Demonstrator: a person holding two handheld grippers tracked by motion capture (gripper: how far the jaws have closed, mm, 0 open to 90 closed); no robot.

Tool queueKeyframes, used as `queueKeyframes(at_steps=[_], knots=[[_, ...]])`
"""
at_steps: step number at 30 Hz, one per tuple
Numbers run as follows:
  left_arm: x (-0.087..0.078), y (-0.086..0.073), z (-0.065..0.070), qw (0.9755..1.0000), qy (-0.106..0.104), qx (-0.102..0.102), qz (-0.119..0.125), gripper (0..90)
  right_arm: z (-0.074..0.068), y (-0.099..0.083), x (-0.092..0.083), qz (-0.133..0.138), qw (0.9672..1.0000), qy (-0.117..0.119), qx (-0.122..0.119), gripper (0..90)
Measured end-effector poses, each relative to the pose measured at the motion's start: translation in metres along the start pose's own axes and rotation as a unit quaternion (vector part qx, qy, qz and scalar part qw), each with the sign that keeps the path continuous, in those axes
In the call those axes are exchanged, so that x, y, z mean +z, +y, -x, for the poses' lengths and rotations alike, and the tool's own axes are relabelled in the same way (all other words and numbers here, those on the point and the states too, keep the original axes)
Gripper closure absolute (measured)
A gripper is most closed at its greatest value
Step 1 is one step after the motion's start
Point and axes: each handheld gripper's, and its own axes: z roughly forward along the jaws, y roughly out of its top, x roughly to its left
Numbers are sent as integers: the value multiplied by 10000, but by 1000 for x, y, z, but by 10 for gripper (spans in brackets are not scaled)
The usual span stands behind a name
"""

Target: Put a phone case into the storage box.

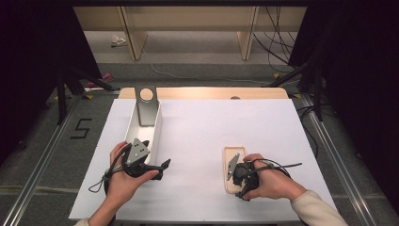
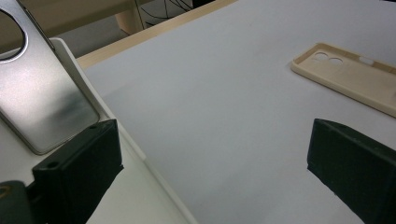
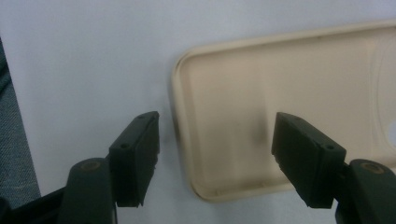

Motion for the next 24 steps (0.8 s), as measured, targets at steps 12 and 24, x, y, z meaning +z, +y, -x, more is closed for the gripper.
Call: queueKeyframes(at_steps=[12,24], knots=[[1,0,1,10000,-28,10,-6,22,-2,4,2,-153,9996,-37,-229,526],[0,0,1,10000,-56,23,2,25,-9,7,2,-357,9979,41,-543,732]])
